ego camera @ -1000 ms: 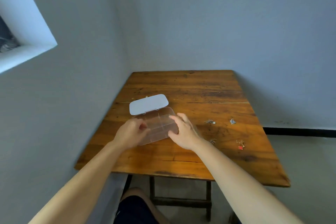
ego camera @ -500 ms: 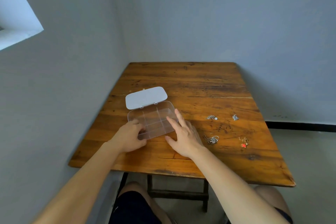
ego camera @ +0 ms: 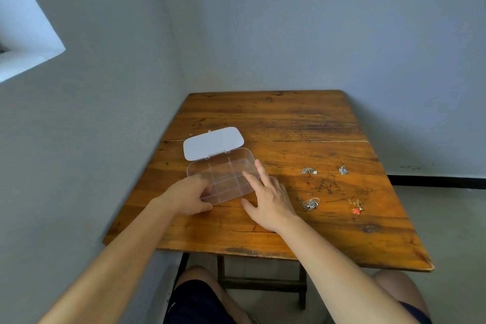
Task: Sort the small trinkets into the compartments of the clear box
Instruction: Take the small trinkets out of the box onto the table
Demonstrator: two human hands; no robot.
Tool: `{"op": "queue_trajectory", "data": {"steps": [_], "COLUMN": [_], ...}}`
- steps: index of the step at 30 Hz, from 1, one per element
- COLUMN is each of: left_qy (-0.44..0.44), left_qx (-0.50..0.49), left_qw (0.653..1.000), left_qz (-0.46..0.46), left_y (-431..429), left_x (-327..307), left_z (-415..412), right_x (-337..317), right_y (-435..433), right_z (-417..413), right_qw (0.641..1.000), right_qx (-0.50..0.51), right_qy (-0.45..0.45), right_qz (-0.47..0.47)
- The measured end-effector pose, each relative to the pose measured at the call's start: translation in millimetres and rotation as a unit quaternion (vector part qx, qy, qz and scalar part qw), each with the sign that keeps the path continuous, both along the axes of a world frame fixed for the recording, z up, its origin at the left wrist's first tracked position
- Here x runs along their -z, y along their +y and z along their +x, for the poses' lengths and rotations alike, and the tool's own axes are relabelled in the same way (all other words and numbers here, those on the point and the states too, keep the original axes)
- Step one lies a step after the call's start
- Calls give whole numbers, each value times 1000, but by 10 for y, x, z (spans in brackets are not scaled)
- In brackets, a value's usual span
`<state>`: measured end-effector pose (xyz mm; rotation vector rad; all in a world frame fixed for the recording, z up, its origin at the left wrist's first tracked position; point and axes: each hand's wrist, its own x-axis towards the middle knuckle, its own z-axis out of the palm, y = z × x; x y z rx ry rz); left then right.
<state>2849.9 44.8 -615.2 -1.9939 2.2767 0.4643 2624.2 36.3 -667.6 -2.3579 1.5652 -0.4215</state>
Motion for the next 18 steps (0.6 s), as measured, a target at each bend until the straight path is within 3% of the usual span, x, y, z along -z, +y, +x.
{"op": "queue_trajectory", "data": {"steps": [2, 5, 9, 14, 18], "left_qy": [-67, -75, 31, 121, 273], "left_qx": [18, 23, -13, -46, -101], "left_qw": [997, 997, 999, 992, 957], "left_qz": [-16, -13, 26, 8, -4], "left_y": [-2, -26, -21, 34, 120], "left_x": [-40, -38, -15, 49, 22], "left_z": [-31, -69, -71, -39, -11], "right_x": [7, 11, -4, -7, -19], "right_y": [-4, -1, 13, 16, 24], "right_z": [3, 8, 6, 25, 27], "right_qw": [1000, 1000, 1000, 1000, 1000], "right_qx": [1, 2, 2, 7, 4], "right_qy": [0, -2, -4, -3, -3], "right_qz": [0, -1, -1, -3, -3]}}
